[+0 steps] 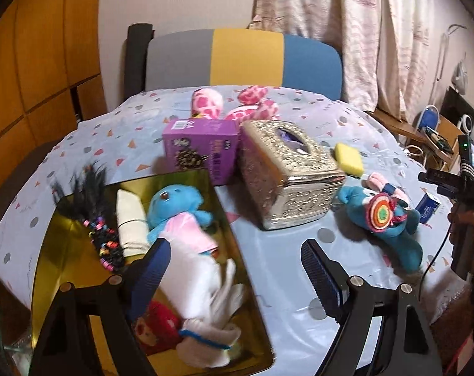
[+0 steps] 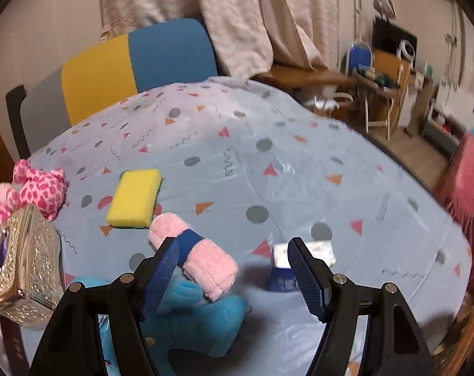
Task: Organize soft objects
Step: 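Move both tools back from the tray toward the yellow sponge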
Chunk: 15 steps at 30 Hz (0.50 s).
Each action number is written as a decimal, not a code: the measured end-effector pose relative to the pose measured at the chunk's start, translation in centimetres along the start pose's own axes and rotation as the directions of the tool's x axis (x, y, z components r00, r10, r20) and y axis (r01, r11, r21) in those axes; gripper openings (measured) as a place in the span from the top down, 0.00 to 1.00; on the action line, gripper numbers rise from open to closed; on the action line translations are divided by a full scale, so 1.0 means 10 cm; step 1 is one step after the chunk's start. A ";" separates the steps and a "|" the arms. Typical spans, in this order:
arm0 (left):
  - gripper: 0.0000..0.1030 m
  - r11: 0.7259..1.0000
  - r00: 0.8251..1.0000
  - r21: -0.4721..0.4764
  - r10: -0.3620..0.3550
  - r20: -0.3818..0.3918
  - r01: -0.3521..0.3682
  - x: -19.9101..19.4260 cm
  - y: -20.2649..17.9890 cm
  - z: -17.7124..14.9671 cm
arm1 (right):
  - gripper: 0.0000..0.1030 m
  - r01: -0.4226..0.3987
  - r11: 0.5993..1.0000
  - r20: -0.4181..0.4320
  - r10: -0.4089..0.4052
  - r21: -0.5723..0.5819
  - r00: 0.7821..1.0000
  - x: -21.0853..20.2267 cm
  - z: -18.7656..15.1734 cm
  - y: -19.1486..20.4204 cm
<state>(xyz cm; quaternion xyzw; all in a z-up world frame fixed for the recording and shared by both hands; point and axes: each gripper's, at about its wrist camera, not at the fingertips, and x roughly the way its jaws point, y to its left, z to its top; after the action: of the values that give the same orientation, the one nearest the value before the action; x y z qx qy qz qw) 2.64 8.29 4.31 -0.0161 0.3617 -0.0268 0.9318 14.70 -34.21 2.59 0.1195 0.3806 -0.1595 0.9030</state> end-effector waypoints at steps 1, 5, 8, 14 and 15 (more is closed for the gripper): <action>0.17 1.000 1.000 0.005 -0.004 0.001 0.004 0.00 -0.03 0.01 | 0.29 0.001 1.000 -0.010 -0.001 0.013 1.000 0.01 0.00 -0.02; 0.17 0.999 1.000 0.027 -0.025 -0.002 0.025 0.04 -0.16 0.08 | 0.29 -0.005 0.998 -0.065 0.009 0.065 0.998 0.12 -0.04 -0.09; 0.17 0.998 1.000 0.062 -0.030 -0.002 0.030 0.06 -0.30 0.12 | 0.29 -0.003 0.998 -0.082 0.009 0.067 0.997 0.15 -0.05 -0.10; 0.17 0.989 0.994 0.107 -0.106 0.016 0.104 0.07 -0.62 0.31 | 0.29 0.018 0.996 -0.041 -0.015 0.082 0.999 0.07 -0.02 -0.13; 0.17 0.987 0.993 0.114 -0.117 0.018 0.114 0.07 -0.67 0.35 | 0.29 0.027 0.995 -0.026 -0.024 0.094 0.999 0.04 -0.02 -0.16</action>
<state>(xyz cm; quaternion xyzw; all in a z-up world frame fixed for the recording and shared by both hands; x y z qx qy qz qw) 5.24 1.59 6.73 0.0152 0.3464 -0.1010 0.9325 14.24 -35.71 2.05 0.1591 0.3856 -0.1873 0.8894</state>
